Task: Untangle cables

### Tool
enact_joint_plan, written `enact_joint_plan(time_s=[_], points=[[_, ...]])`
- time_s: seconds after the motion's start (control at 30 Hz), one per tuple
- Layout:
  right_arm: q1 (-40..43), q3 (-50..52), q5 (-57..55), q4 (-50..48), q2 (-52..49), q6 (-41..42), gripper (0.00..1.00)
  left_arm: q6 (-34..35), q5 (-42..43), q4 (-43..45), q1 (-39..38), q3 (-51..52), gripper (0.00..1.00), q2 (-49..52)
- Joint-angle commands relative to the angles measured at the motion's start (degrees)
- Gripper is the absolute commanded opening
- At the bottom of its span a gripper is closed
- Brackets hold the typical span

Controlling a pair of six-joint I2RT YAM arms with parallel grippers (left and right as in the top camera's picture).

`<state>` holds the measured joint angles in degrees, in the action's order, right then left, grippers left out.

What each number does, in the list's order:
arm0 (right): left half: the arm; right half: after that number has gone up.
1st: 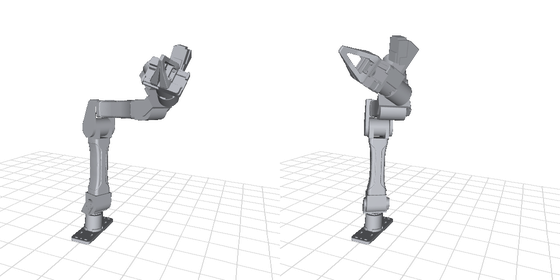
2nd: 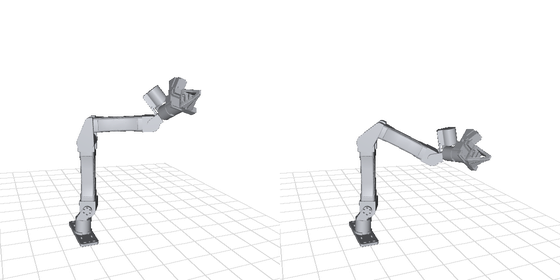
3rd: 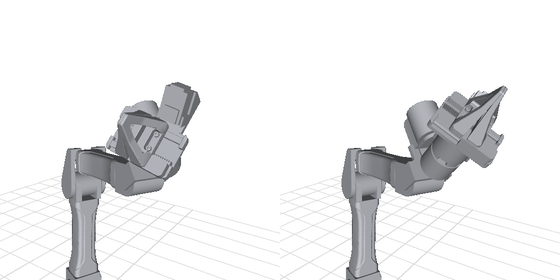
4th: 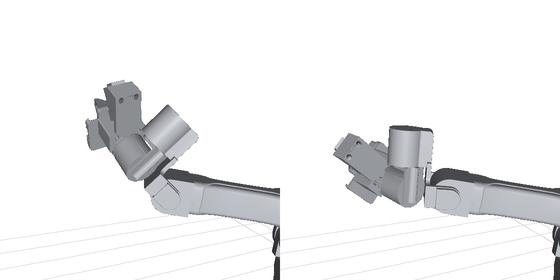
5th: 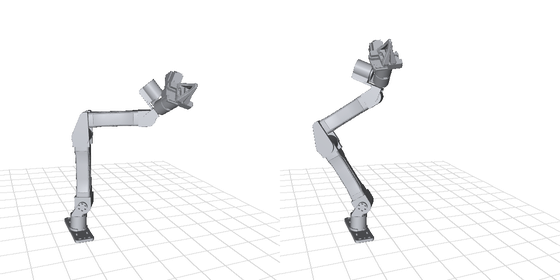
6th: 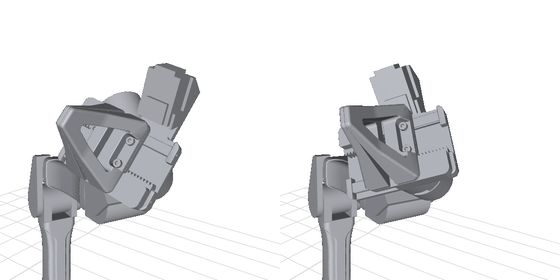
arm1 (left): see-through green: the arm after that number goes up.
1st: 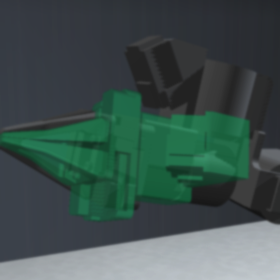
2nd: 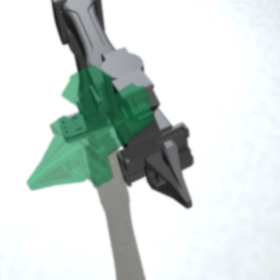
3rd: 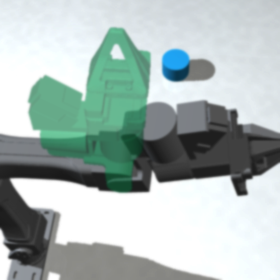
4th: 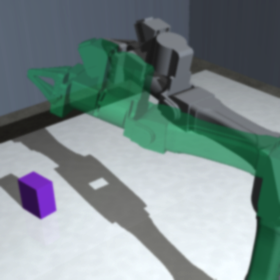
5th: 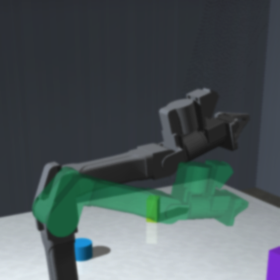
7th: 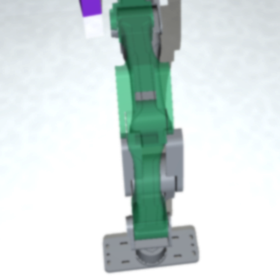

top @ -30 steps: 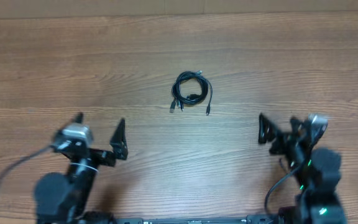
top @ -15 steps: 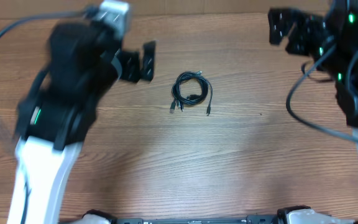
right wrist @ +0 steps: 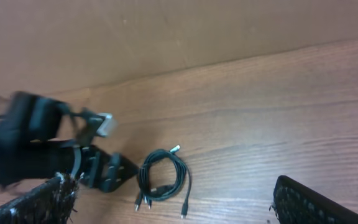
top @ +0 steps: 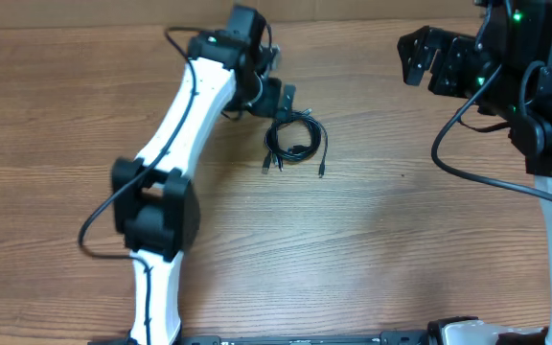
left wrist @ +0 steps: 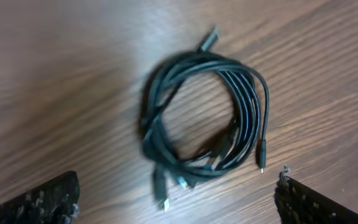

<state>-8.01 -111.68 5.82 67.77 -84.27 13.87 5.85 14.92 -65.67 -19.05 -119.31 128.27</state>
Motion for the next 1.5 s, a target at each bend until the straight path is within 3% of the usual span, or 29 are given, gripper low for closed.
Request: enact_joint_plan(time_s=[0.0,0.17,0.4,0.43,0.47,0.5,0.53,0.6,0.67,0.77,0.93,1.1,1.2,1.3,1.47], points=[[-0.3,-1.4,2.3,1.1,0.4,-0.5,1.0,0.6,7.1,0.6,-0.3,-1.4,1.0,4.6],[-0.3,-1.1,2.8,3.2,0.0,-0.9,1.0,8.6,2.3,-1.5,0.0,-1.4,1.0,10.4],[-0.3,-0.8,2.9,5.3,-0.7,-1.5,1.0,7.9,1.5,-1.6,-0.3,-1.3,1.0,14.3],[-0.3,-0.8,2.8,5.5,-0.7,-2.3,0.96,7.9,1.2,-1.6,-0.3,-1.3,0.42,14.5],[-0.3,-0.8,2.8,5.7,-0.7,-2.9,0.88,8.2,1.3,-1.7,-0.3,-1.3,0.19,14.6],[-0.3,-0.8,2.8,5.9,-0.7,-3.4,0.65,8.2,1.9,-1.7,-0.3,-1.3,0.2,14.6],[-0.3,-0.8,2.8,6.0,-0.7,-3.6,0.48,8.1,2.7,-1.9,-0.3,-1.4,0.04,14.5],[-0.3,-0.8,2.8,6.3,-0.7,-3.5,0.18,8.8,3.2,-4.2,0.0,-2.4,0.04,14.4],[-0.3,-0.8,2.8,6.3,-0.7,-3.5,0.04,8.1,4.2,-7.5,0.3,-4.7,0.04,14.4],[-0.3,-0.8,2.8,6.2,-0.7,-3.5,0.04,5.8,4.2,-16.2,0.6,-12.9,0.04,14.4],[-0.3,-0.8,2.9,6.1,-0.7,-3.2,0.04,4.8,0.6,-31.2,0.6,-39.5,0.04,14.2],[-0.3,-0.8,2.9,6.1,-0.7,-3.3,0.04,8.0,5.3,-31.1,1.0,-56.5,0.04,7.8],[-0.3,-0.8,4.2,5.8,-0.7,-3.3,0.04,9.7,6.0,-31.1,1.4,-59.9,0.04,2.3],[-0.3,-0.8,12.2,4.2,-0.7,-6.3,0.04,9.6,5.9,-31.1,1.4,-59.9,0.04,-2.6],[-0.3,-0.8,44.2,-3.0,-0.9,-21.6,0.04,9.6,11.4,-31.1,1.4,-59.9,0.04,-6.8]])
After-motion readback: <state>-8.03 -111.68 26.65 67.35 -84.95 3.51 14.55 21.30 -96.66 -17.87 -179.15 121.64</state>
